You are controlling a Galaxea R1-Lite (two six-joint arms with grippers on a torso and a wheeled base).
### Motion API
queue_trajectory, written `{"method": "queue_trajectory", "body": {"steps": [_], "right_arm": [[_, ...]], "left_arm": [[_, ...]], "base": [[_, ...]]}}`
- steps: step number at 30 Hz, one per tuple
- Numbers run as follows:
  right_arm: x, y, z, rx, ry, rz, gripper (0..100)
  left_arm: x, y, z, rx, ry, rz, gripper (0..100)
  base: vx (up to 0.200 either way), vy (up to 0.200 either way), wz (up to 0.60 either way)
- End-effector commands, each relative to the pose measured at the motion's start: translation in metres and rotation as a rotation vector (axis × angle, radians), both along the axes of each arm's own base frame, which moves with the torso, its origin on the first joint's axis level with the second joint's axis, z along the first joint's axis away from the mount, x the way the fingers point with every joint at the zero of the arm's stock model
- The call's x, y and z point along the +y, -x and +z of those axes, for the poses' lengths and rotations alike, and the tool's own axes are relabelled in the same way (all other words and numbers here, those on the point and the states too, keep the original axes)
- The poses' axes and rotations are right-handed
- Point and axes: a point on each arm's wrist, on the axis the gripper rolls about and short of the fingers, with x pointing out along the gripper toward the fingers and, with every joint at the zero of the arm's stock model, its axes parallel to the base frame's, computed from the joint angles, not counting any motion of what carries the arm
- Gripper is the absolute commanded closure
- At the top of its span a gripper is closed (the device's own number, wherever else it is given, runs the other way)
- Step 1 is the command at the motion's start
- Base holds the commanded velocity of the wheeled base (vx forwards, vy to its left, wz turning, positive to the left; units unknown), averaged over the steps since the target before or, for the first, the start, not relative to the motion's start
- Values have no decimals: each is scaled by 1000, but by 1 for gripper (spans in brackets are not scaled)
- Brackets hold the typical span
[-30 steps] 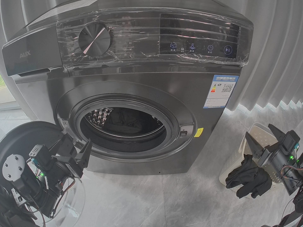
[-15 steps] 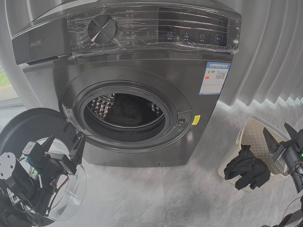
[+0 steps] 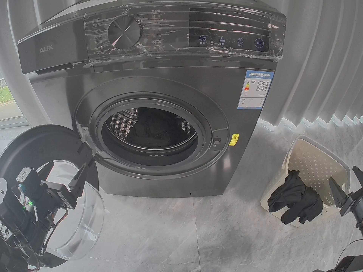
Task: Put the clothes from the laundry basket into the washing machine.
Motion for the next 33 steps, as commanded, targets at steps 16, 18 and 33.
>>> {"method": "queue_trajectory", "body": {"steps": [16,18,33], "right_arm": [[-24,65,-20,-119,-21,-101,0],[-25,70,-24,-116,-21,-109,0],[-28,92,-47,-124,-24,-174,0]], "left_arm": [[18,48,7,-3,1,-87,0],[23,56,6,0,-3,-92,0],[49,90,-4,10,-10,2,0]], "base": [[-88,0,0],[0,0,0],[-27,0,0]]}}
